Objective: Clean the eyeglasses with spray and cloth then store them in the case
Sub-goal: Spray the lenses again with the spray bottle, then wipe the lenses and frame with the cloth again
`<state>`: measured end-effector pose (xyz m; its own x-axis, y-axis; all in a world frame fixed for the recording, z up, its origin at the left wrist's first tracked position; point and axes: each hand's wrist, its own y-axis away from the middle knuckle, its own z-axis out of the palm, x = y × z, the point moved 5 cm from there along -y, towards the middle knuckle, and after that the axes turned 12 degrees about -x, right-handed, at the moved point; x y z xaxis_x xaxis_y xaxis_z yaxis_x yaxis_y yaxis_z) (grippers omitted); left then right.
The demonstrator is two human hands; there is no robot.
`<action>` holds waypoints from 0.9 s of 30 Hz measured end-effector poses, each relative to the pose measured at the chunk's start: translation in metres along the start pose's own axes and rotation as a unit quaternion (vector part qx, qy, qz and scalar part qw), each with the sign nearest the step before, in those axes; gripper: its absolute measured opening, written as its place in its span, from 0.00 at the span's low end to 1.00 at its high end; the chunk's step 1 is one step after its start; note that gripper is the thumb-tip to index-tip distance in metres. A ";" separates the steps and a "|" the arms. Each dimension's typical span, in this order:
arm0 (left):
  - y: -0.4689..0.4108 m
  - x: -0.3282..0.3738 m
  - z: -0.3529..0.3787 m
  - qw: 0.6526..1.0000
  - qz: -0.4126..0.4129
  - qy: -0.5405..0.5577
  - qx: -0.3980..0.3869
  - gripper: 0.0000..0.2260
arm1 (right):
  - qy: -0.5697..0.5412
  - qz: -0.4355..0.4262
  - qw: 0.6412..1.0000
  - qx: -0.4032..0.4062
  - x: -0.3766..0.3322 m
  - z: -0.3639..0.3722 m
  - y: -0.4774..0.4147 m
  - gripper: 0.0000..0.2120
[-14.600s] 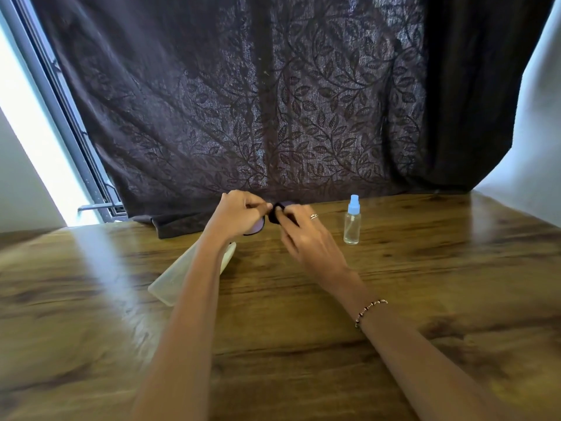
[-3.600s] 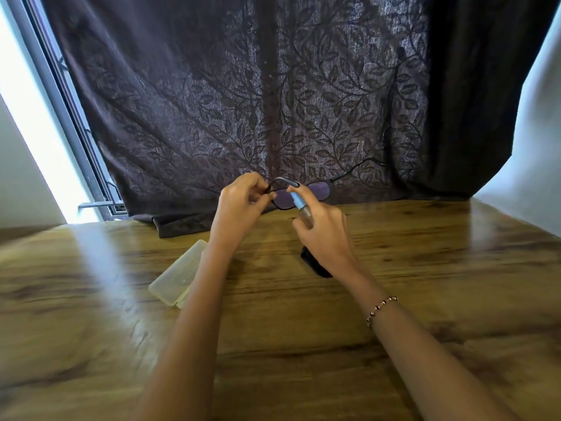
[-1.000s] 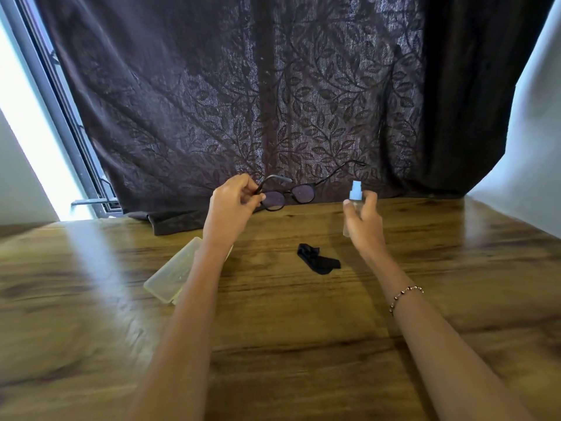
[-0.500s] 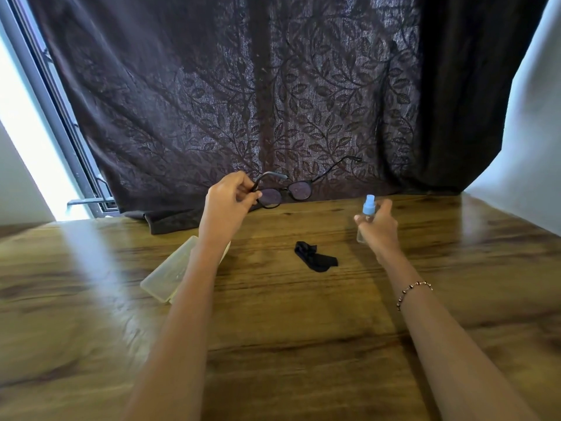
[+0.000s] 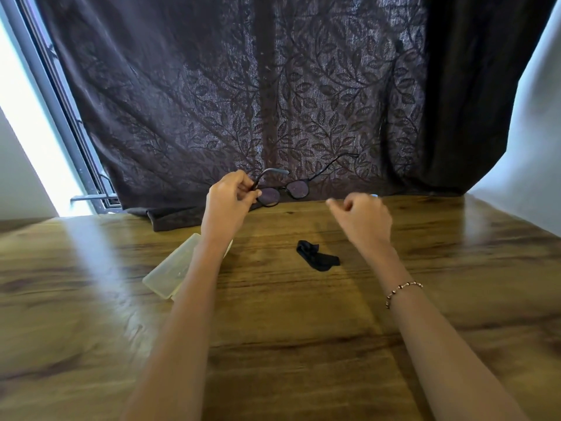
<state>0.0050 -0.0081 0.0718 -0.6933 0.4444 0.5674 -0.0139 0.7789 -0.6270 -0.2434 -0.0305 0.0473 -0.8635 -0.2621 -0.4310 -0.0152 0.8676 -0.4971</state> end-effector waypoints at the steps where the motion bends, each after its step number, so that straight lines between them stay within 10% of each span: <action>1: 0.000 -0.001 0.000 1.000 -0.003 -0.001 0.000 0.06 | 0.011 0.023 0.996 -0.091 -0.003 0.014 0.001 0.24; 5: 0.000 -0.001 0.000 1.000 -0.004 -0.001 0.000 0.06 | 0.054 0.091 0.957 -0.270 -0.002 0.044 0.012 0.26; 9: -0.001 -0.003 0.001 1.000 -0.010 0.002 -0.002 0.06 | -0.097 0.121 0.923 -0.351 -0.002 0.061 0.015 0.07; 27: 0.002 -0.009 0.019 0.996 -0.059 0.043 -0.043 0.07 | -0.547 0.199 0.786 -0.207 -0.002 0.062 0.008 0.06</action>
<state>-0.0023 -0.0185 0.0553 -0.6259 0.3803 0.6809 -0.0283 0.8614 -0.5071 -0.2106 -0.0491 -0.0024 0.1062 0.0549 -0.9928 -0.2113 0.9769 0.0314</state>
